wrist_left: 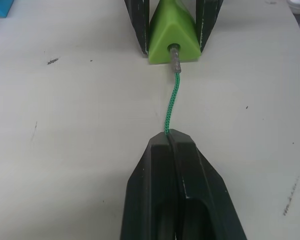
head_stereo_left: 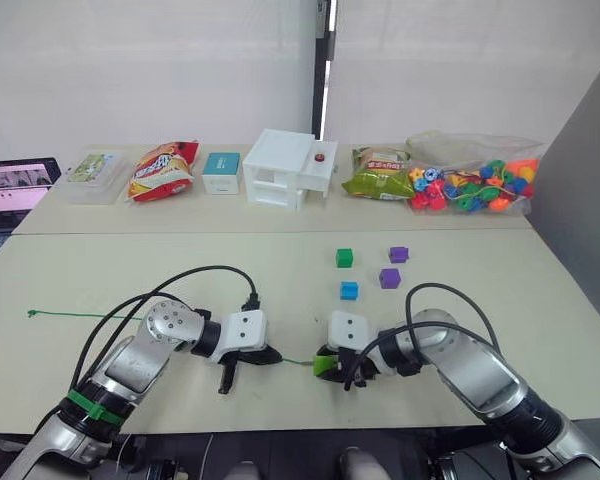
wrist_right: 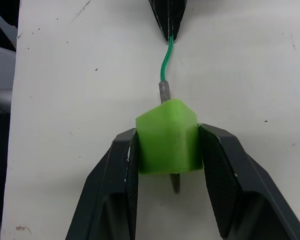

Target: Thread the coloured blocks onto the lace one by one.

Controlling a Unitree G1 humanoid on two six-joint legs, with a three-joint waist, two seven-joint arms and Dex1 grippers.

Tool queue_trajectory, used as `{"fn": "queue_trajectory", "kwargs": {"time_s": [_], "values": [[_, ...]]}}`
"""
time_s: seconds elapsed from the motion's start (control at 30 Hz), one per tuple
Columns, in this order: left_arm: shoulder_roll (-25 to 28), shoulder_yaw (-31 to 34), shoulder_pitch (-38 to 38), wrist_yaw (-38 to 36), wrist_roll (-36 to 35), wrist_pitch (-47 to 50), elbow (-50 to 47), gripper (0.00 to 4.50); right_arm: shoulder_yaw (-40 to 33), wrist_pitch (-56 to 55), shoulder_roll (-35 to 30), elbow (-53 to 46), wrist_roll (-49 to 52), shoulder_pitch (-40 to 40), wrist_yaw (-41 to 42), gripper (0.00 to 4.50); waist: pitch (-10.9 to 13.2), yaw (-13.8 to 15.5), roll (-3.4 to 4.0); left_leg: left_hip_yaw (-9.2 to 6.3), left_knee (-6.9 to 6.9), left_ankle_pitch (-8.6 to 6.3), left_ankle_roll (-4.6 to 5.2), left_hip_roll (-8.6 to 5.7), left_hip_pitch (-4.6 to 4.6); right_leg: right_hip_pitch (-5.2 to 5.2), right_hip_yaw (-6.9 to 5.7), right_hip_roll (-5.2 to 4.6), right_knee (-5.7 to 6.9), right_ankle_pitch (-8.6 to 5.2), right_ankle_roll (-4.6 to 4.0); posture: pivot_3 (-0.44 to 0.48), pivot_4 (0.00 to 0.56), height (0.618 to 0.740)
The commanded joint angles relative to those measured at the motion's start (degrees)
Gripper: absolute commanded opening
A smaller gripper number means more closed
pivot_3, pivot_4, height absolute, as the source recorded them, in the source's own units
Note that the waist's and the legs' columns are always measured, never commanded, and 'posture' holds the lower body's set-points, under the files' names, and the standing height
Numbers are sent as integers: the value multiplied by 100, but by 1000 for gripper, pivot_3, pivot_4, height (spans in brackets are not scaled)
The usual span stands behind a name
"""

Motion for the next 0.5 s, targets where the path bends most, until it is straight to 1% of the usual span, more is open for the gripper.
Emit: {"fn": "queue_trajectory", "kwargs": {"time_s": [0.03,0.13,0.4,0.5], "values": [[-218,-159,-30,116,93,118,-115,73,53,87,-21,-107,81,59,-25,1293,-1,10,-1,0,1,0,0,0,0,1,0,0,0,0,0,0,150,740],[-371,-235,-44,109,66,293,-302,73,60,99,-20,-104,88,50,-46,1293,-1,7,-1,0,2,0,0,0,0,2,0,0,0,0,0,0,150,740],[-959,-404,-227,491,59,776,-581,73,88,102,-59,-119,130,45,-92,1293,-1,15,-1,-1,2,0,0,0,-1,1,0,0,0,0,0,0,150,740],[-1009,-372,-295,573,107,886,-604,73,98,100,-77,-135,146,50,-97,1293,-1,30,-2,-1,5,0,0,-2,-2,3,0,-1,-1,0,0,0,150,740]]}}
